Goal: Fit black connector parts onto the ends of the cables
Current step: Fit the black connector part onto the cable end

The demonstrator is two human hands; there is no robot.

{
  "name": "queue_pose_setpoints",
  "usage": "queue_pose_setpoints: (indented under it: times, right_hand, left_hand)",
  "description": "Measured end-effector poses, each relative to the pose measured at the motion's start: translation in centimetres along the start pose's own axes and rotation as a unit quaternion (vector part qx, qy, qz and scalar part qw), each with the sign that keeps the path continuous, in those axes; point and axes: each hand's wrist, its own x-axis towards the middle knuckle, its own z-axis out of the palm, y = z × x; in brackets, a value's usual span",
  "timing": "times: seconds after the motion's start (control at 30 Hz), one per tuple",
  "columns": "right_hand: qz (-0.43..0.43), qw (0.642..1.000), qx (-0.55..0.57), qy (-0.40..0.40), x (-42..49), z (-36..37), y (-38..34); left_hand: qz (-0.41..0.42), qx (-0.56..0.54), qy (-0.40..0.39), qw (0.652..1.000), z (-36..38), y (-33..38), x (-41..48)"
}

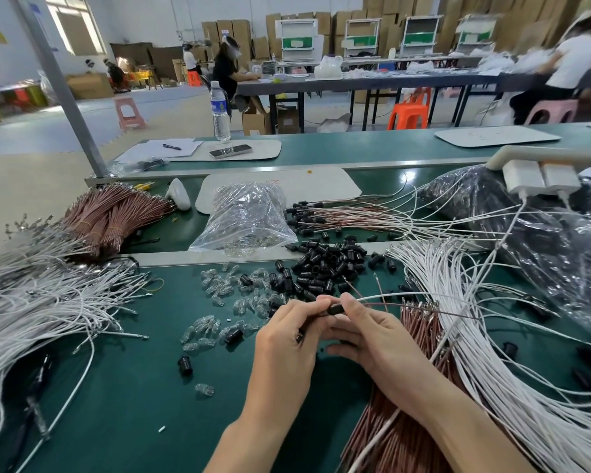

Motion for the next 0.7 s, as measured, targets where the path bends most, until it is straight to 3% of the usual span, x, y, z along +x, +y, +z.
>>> queue_pose_setpoints:
  times: [0.23, 0.37, 0.7]
  right_hand:
    - [-0.076, 0.991, 0.001, 0.112, 0.13, -0.33, 0.14]
    - [-0.086, 0.989, -0.018, 0.121, 0.08, -0.14, 0.35]
    - [-0.078, 0.990, -0.007, 0.120, 0.39, -0.38, 0.36]
  left_hand:
    - [-0.026, 0.019, 0.008, 0.999, -0.33, -0.09, 0.15]
    - [-0.049, 0.018, -0.025, 0.998, -0.10, 0.20, -0.12]
    - [-0.077, 0.003, -0.014, 0.997, 0.24, 0.46, 0.30]
